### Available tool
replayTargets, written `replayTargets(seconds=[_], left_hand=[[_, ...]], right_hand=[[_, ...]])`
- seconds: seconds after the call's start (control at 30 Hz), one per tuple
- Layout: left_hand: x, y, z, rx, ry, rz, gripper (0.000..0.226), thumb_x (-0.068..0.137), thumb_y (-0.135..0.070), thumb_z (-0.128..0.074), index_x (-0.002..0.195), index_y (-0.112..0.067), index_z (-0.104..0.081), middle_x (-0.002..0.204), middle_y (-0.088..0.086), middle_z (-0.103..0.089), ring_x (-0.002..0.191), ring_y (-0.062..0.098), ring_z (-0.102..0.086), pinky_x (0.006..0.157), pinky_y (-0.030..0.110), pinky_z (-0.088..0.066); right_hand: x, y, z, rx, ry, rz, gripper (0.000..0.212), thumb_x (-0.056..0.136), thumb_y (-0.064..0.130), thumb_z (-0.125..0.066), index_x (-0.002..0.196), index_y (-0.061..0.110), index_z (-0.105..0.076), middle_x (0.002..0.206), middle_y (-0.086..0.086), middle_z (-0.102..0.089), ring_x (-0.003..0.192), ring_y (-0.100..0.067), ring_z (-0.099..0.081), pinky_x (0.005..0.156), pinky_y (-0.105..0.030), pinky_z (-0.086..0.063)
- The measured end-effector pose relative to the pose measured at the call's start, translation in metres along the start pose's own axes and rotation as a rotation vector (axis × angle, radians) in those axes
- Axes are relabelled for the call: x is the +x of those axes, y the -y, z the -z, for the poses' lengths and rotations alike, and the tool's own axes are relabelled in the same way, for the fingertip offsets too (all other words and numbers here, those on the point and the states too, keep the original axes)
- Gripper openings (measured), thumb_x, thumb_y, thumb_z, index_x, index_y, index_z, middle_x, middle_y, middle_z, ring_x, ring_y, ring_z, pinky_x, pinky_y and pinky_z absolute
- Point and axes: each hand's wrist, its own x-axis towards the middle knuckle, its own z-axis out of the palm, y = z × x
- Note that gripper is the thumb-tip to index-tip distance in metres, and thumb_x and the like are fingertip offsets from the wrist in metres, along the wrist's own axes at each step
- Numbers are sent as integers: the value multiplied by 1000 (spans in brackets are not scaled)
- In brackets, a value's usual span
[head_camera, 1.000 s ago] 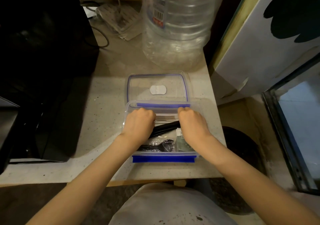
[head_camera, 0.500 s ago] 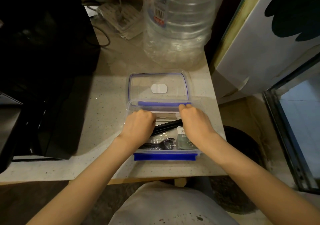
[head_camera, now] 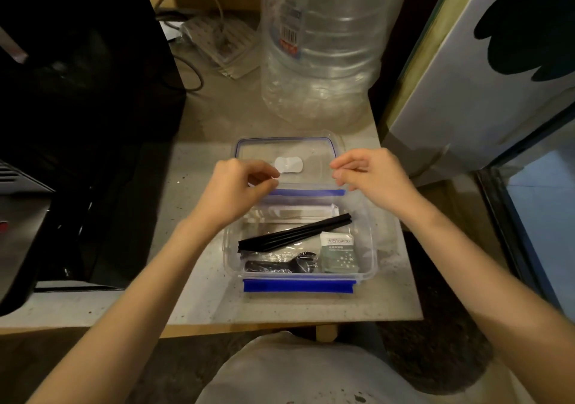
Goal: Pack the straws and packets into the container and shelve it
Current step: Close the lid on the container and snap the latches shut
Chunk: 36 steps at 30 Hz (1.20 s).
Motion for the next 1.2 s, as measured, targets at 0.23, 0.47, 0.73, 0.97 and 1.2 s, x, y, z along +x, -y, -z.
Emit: replayTargets(seconds=[0.23, 0.47, 0.73, 0.97, 1.2], left_hand=[[26, 21, 0, -79, -181, 256, 19, 86, -20, -63, 102, -12, -71, 88, -6, -64, 83, 6, -58, 68, 13, -39], [65, 59, -21, -31, -199, 643, 37, 89, -16, -58, 122, 1, -56, 124, 21, -61, 114, 34, -57, 97, 38, -44], [68, 64, -24, -2, -196, 649, 21, 86, -5, -59, 105, -1, -66, 111, 21, -68, 104, 34, -60, 89, 35, -47], [62, 40, -13, -185, -376, 627, 29, 89, -16, -57, 115, -6, -64, 114, 13, -68, 108, 30, -61, 86, 30, -44], [28, 0, 3, -495, -623, 397, 35, 91, -13, -52, 126, -11, -57, 126, 4, -63, 112, 5, -52, 89, 4, -39]], right_hand=[[38, -12, 2, 21, -82, -65, 15, 84, 3, -62, 96, 6, -69, 79, -7, -68, 62, -9, -61, 59, -19, -49], [79, -40, -17, -87, -198, -294, 24, 82, 7, -68, 103, -4, -66, 84, -16, -65, 76, -26, -63, 60, -31, -51], [84, -52, -22, -263, -209, -343, 13, 82, 4, -61, 79, -4, -71, 80, -23, -72, 73, -36, -70, 66, -50, -60], [67, -35, -4, -211, -339, -238, 10, 81, 3, -63, 79, 4, -73, 87, -15, -75, 80, -31, -70, 79, -41, -58], [16, -26, 3, 178, -554, -35, 16, 82, -1, -63, 93, 8, -72, 90, -13, -74, 87, -23, -68, 80, -37, -57]])
